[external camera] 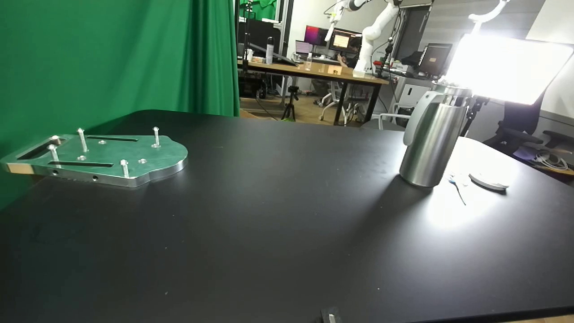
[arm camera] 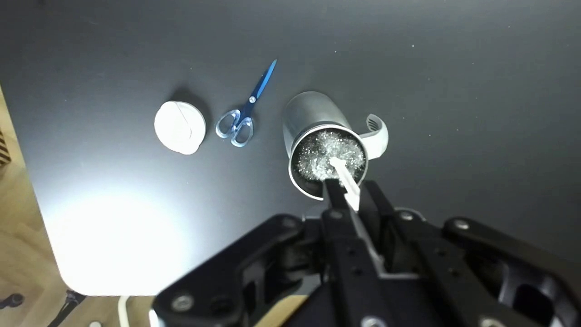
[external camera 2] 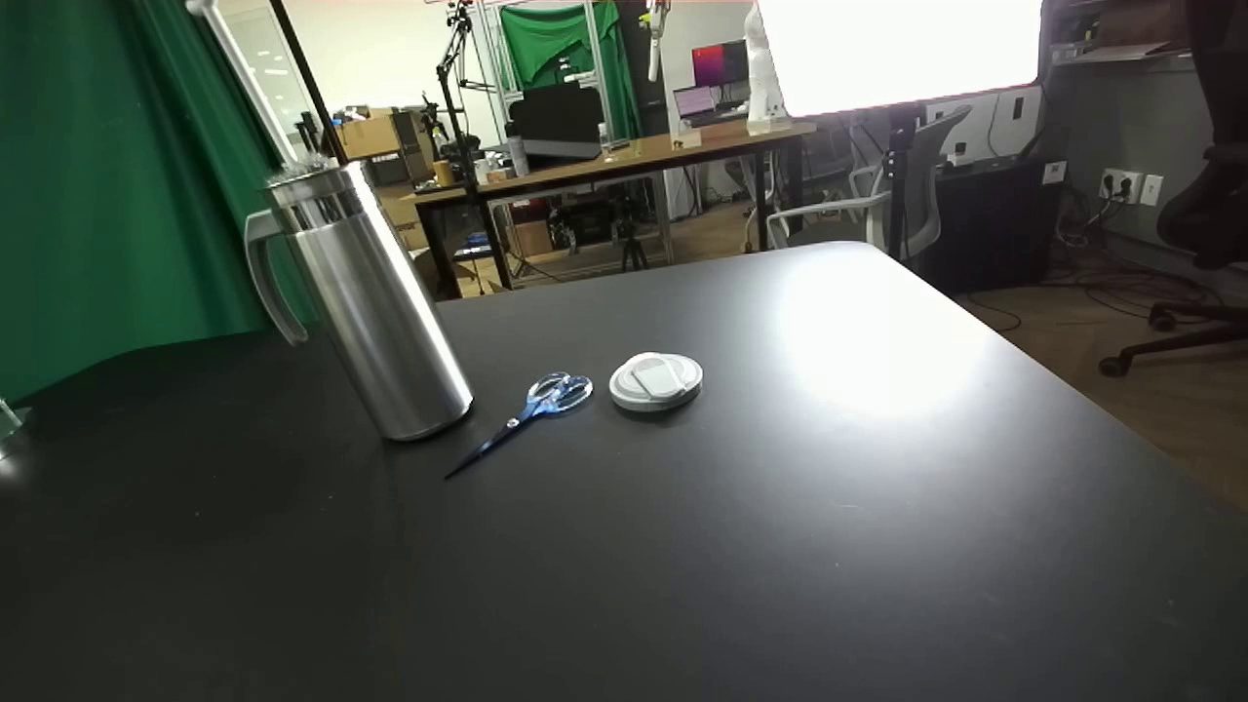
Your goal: Use the object to clean the bottle
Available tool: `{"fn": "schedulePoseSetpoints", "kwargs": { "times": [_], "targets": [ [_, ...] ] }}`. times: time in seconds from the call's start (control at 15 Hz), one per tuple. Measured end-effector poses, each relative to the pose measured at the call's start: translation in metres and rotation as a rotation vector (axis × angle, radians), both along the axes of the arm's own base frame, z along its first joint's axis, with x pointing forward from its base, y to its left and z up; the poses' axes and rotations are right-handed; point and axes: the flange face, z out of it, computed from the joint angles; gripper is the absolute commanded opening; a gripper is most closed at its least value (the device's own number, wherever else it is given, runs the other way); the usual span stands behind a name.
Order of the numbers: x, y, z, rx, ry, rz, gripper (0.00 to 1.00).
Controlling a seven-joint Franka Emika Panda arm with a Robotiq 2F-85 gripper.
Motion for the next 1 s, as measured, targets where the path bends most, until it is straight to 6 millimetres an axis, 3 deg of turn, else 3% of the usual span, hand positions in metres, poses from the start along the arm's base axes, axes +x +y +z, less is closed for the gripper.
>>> {"fn": "schedulePoseSetpoints", "kwargs": {
  "times": [0.4, 0.67, 1.0],
  "targets": [
    [-0.016, 0.009, 0.031, -0.006, -0.056, 0.015, 0.04],
    [-0.016, -0.007, 0.025, 0.0, -0.046, -0.016, 0.04],
    [-0.011, -0.043, 0.001, 0.031, -0.001, -0.089, 0.04]
  ]
}}
